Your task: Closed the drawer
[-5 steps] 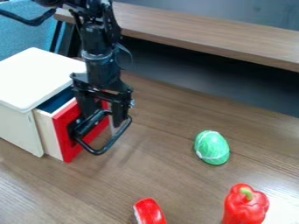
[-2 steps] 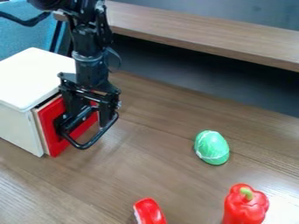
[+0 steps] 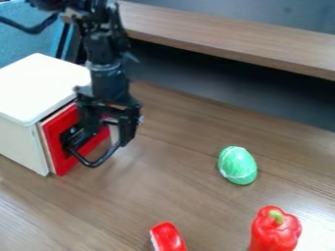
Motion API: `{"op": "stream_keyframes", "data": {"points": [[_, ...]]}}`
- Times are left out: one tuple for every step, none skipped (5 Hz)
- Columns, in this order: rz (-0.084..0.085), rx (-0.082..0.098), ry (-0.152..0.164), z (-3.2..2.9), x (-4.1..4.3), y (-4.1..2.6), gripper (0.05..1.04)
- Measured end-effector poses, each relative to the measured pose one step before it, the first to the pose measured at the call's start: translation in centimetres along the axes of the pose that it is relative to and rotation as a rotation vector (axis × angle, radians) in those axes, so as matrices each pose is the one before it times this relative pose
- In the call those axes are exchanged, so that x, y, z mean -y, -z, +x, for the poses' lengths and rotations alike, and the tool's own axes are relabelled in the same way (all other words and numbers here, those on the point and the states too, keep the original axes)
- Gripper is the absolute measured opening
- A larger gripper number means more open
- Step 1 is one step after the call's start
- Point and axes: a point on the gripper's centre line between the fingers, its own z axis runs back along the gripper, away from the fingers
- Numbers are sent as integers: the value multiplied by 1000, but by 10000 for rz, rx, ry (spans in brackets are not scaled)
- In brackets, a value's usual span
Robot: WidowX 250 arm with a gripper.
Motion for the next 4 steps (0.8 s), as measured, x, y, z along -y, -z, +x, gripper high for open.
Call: {"op": "stream_keyframes", "data": {"points": [[-711,402,618,113,2710,-1817,998],[-291,198,810,184,3023,-878,998],[-177,404,413,70,1785,-1683,998],[52,530,323,-79,652,-1772,998]]}}
